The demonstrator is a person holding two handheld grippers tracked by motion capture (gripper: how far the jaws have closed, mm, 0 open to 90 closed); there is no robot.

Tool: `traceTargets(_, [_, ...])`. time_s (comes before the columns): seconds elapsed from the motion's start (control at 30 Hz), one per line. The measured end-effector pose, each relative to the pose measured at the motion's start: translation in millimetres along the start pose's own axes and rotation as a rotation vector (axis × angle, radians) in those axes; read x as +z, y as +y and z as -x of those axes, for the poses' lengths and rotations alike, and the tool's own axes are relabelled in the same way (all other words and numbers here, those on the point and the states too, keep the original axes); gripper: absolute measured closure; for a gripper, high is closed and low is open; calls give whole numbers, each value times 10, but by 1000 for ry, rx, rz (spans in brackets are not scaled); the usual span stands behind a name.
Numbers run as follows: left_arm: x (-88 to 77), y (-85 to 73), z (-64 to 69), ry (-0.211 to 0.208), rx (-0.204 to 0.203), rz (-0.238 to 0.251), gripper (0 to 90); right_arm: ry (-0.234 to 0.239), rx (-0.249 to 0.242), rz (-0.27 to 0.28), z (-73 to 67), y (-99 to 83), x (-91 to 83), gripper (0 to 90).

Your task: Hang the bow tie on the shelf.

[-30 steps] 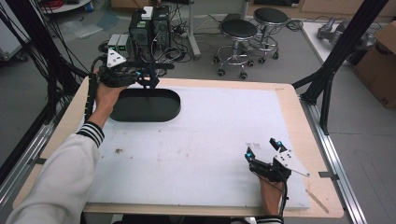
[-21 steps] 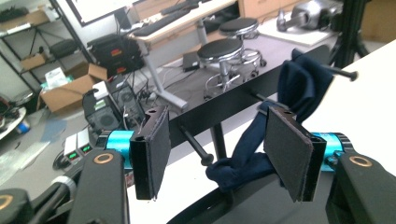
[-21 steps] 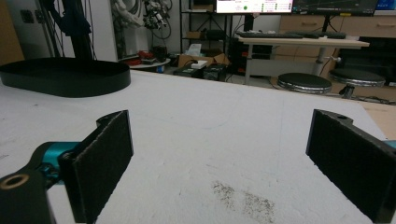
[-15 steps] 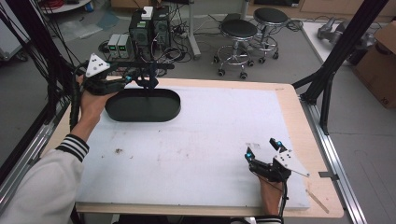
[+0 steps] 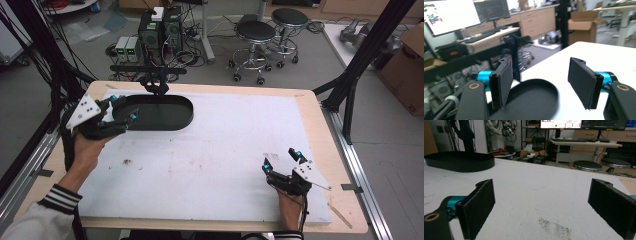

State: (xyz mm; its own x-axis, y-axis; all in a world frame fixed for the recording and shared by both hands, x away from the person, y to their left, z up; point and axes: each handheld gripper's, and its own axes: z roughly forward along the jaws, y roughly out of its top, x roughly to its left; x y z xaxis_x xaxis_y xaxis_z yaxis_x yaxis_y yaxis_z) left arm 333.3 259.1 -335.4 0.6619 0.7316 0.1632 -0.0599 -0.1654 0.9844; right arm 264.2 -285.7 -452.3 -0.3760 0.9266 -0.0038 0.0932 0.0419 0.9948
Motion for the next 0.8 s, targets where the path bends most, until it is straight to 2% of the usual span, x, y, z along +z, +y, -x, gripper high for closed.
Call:
traceTargets(0.03, [-56, -58, 48, -11, -11, 15, 360, 0, 0, 2, 3, 0, -1, 62])
traceTargets(0.13, [-227, -266, 170, -39, -33, 21, 354, 0, 2, 4, 1, 0, -2, 62])
traceTargets(0.3, [-447, -557, 259, -50, -50, 48, 340, 1, 3, 4, 4, -1, -2, 62])
traceTargets(0.4, [-552, -679, 274, -50, -65, 62, 336, -2, -1, 6, 2, -1, -2, 62])
traceTargets(0.53, [-631, -827, 283, -45, -82, 60, 326, -3, -2, 8, 5, -1, -2, 63])
traceTargets(0.7, [-660, -1032, 300, -42, -131, 69, 267, -5, -4, 8, 2, -1, -3, 62])
traceTargets(0.8, [-664, -1060, 300, -49, -137, 69, 230, -7, -6, 10, 5, -1, -2, 63])
